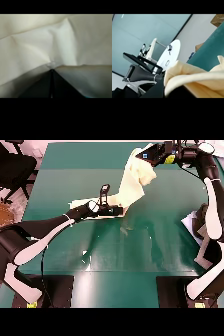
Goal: Fold the shirts.
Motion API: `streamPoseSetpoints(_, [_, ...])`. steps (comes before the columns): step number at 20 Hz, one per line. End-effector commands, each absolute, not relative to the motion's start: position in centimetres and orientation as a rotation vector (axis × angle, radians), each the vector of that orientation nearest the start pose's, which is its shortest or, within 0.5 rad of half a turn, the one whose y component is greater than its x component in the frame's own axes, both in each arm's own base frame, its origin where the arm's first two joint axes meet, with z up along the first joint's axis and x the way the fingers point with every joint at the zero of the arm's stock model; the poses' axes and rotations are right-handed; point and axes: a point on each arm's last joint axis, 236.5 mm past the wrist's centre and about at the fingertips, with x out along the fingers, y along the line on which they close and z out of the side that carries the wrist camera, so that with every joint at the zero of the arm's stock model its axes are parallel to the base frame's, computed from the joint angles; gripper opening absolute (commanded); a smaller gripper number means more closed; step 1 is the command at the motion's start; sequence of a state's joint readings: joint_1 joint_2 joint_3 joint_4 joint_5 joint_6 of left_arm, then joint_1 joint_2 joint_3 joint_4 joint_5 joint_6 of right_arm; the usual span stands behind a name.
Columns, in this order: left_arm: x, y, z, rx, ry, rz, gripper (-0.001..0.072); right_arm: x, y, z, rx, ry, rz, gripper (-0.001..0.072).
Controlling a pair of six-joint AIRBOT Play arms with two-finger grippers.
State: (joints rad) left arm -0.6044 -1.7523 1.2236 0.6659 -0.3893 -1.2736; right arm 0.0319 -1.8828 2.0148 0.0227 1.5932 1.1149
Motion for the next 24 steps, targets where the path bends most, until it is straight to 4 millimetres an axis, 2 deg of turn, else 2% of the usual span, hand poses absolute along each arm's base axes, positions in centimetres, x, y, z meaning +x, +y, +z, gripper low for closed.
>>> streamPoseSetpoints(1, [41.5,-39.3,-6.4,-0.375,0.987,-0.648,0.0019,43.9,25.5,26.6,0.753,0.743,1.531,0.0023])
streamPoseSetpoints(4, [41.5,-39.8,-5.3,-0.349,0.978,-0.69,0.002,43.9,25.5,26.5,0.755,0.746,1.53,0.0023])
streamPoseSetpoints(6, [40.7,-39.4,-5.8,-0.331,1.024,-0.71,0.002,44.0,25.5,25.8,0.77,0.763,1.524,0.0023])
streamPoseSetpoints(9, [38.9,-37.5,-7.5,-0.222,1.125,-0.755,0.002,44.3,25.5,24.7,0.785,0.784,1.512,0.0023])
streamPoseSetpoints(11, [38.6,-36.3,-7.8,-0.216,1.171,-0.757,0.0019,44.5,25.5,23.1,0.739,0.827,1.473,0.0023])
streamPoseSetpoints(14, [40.4,-34.8,-5.9,-0.222,1.115,-0.744,0.002,44.4,25.5,22.4,0.714,0.848,1.459,0.0024])
streamPoseSetpoints(18, [40.8,-32.6,-3.6,-0.198,1.099,-0.77,0.002,44.5,25.5,22.4,0.713,0.847,1.457,0.0023])
streamPoseSetpoints(21, [42.0,-31.1,-0.7,-0.17,1.017,-0.777,0.0021,44.5,25.5,22.4,0.713,0.847,1.457,0.0023])
streamPoseSetpoints(24, [44.0,-27.2,2.1,-0.149,0.95,-0.719,0.0021,44.2,26.1,22.4,0.71,0.851,1.465,0.0023])
